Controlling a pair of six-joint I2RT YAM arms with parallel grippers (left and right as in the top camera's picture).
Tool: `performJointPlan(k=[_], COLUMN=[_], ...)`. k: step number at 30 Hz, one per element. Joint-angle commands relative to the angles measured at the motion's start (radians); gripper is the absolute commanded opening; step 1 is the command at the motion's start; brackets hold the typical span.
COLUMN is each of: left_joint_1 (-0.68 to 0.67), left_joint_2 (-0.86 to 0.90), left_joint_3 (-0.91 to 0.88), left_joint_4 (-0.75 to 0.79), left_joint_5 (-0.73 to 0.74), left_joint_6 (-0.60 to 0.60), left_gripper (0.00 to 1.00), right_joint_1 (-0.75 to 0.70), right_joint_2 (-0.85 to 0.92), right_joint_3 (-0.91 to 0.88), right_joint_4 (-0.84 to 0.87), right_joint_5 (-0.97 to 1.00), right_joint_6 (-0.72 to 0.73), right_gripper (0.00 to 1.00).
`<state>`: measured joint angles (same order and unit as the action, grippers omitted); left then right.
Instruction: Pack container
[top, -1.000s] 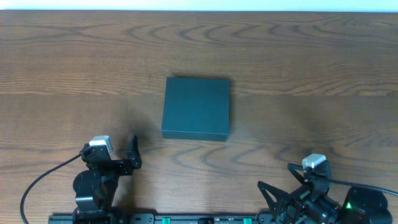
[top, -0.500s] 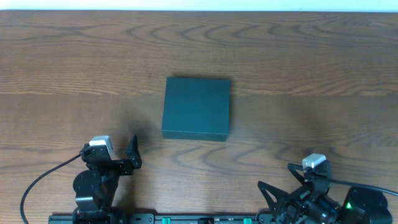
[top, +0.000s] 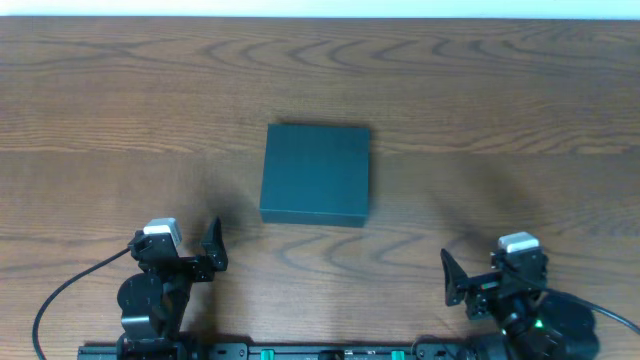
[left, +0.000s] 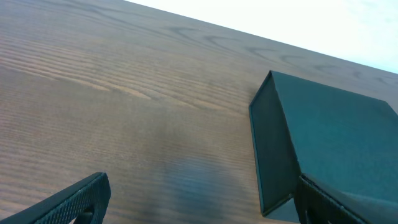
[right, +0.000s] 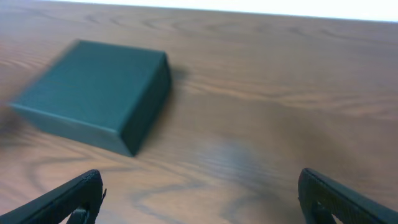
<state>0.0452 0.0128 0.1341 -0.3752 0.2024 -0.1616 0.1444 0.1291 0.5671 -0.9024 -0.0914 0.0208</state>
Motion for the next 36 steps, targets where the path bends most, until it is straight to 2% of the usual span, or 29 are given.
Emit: performJointPlan(k=[1,5,9,19,36], left_joint_1=[0.007,0.007,0.007,0.007,0.007], left_joint_2=[-0.008,-0.008,-0.008,-0.008,-0.008], left_joint_3=[-0.021,-0.021,-0.021,-0.021,-0.021], left_joint_4=[-0.003,-0.003,-0.003,-0.003,-0.003], left_joint_5=[0.001,0.001,0.001,0.001,0.001], left_joint_6=[-0.011,-0.011,-0.011,-0.011,-0.011], left_gripper=[0.95,0.95,0.95,0.95,0.95], right_joint_1=[0.005,0.005,0.009,0.01,0.01], right_joint_2=[-0.056,-0.124,-0.124,-0.123,-0.122], right_joint_3=[-0.073,-0.156,-0.217,-0.387,-0.384], right_joint_4=[0.027,0.072,0.073,0.08,0.082], right_joint_5=[0.076,0.076,0.068,0.065,0.065], right_joint_6=[-0.029,-0.012,0.034,0.034,0.034], right_gripper=[0.99,0.99,0.99,0.99,0.99])
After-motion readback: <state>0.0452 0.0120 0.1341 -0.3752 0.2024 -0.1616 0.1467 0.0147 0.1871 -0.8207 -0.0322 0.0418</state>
